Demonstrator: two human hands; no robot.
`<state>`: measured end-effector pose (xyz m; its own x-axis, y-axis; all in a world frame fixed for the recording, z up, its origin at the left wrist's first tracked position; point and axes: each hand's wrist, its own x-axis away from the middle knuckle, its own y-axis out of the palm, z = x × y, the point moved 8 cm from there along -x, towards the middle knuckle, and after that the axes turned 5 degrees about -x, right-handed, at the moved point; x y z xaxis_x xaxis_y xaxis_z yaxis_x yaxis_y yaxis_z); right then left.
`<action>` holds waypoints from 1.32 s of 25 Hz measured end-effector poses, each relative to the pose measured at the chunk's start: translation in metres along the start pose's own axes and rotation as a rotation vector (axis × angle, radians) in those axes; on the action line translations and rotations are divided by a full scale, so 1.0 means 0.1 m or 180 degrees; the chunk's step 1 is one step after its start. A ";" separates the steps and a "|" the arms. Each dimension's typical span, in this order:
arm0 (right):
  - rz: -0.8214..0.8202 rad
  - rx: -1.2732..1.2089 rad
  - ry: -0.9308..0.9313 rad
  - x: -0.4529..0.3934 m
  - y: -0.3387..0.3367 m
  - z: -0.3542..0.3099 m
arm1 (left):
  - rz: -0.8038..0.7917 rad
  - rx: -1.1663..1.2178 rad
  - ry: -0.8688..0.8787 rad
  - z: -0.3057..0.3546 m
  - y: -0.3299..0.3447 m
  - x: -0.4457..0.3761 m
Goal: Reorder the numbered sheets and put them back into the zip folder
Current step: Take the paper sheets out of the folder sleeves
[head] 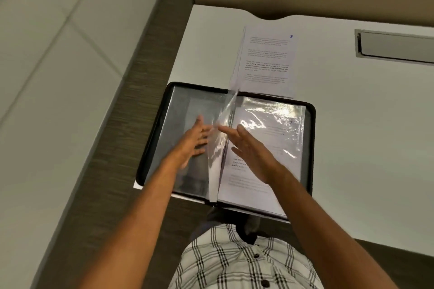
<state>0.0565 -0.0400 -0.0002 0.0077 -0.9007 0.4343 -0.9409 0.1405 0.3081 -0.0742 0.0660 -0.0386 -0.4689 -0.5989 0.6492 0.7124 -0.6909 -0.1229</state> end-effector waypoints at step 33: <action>0.2649 0.3993 0.0267 0.28 -2.08 0.46 | 0.0475 -0.4094 0.1795 0.37 0.81 -0.94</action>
<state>0.2363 -0.1133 -0.0912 -0.6805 -0.7116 0.1749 -0.3568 0.1133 -0.9273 0.0465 0.0811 -0.0816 -0.7936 -0.5657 0.2238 -0.0504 -0.3055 -0.9509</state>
